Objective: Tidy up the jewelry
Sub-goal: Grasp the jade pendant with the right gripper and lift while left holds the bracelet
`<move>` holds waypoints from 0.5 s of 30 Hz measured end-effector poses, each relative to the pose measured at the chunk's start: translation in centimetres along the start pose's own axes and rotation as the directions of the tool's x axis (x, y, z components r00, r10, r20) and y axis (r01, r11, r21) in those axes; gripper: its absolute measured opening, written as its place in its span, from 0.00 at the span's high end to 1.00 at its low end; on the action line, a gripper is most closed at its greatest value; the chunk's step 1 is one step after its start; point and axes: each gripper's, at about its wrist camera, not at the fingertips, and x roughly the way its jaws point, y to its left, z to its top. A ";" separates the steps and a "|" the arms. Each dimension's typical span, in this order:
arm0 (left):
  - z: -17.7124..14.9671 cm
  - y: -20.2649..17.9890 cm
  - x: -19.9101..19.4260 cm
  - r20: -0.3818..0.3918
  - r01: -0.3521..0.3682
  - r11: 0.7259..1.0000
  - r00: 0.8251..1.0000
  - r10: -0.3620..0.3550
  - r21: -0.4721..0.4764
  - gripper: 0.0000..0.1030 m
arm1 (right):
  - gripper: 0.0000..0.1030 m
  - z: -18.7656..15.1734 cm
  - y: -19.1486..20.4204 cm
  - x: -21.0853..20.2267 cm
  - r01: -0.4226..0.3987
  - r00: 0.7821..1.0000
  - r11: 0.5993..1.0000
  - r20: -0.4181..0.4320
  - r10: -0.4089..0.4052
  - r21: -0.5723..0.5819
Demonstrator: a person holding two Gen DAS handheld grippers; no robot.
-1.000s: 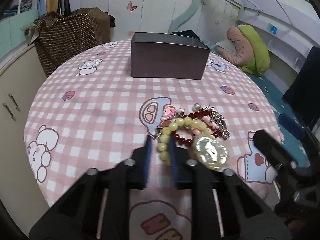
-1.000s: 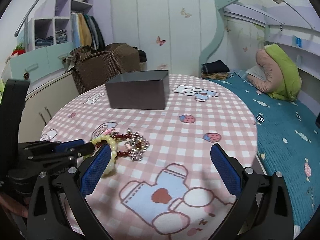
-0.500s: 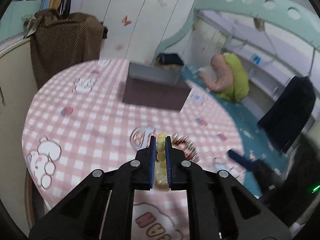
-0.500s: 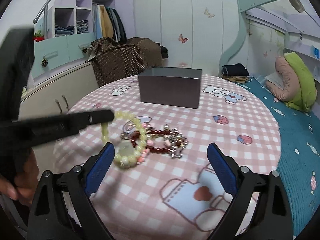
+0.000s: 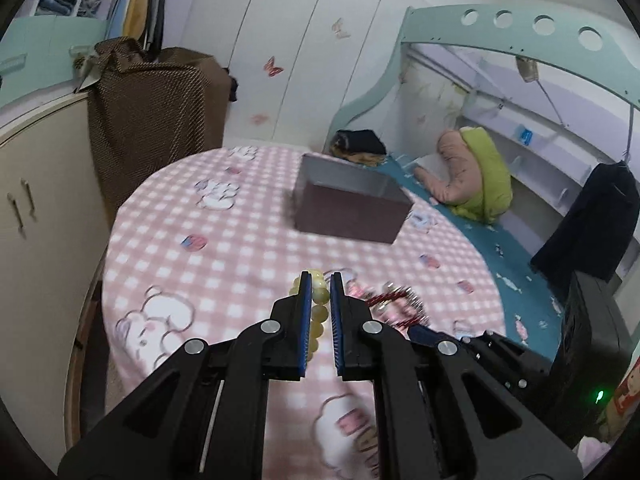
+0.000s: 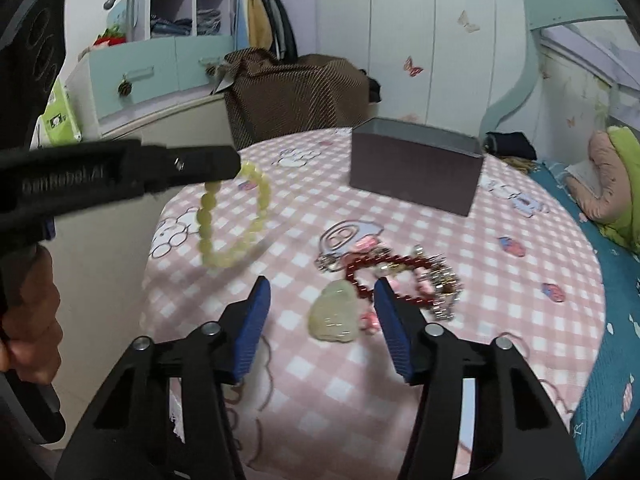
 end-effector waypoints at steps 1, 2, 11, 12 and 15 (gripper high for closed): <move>-0.3 0.4 0.0 -0.004 -0.006 1.000 1.000 0.006 -0.002 0.91 | 0.54 0.0 0.1 0.3 0.000 1.000 1.000 -0.010 0.000 0.003; -0.5 0.8 0.0 -0.010 -0.021 1.000 1.000 0.021 -0.001 0.91 | 0.54 -0.1 0.2 0.7 0.000 1.000 1.000 -0.022 0.000 0.007; -1.4 1.7 0.3 -0.015 -0.046 0.999 0.999 0.047 0.027 0.91 | 0.70 -0.1 0.0 2.7 0.079 0.995 0.997 -0.062 -0.078 0.020; -1.5 1.8 0.4 -0.019 -0.043 0.999 0.999 0.044 0.025 0.91 | 0.73 -0.1 -0.1 2.7 0.082 0.995 0.996 -0.063 -0.080 0.021; -1.5 1.7 0.6 -0.021 -0.038 0.999 0.999 0.038 0.023 0.91 | 0.73 0.0 -0.4 2.7 0.073 0.995 0.997 -0.067 -0.071 0.028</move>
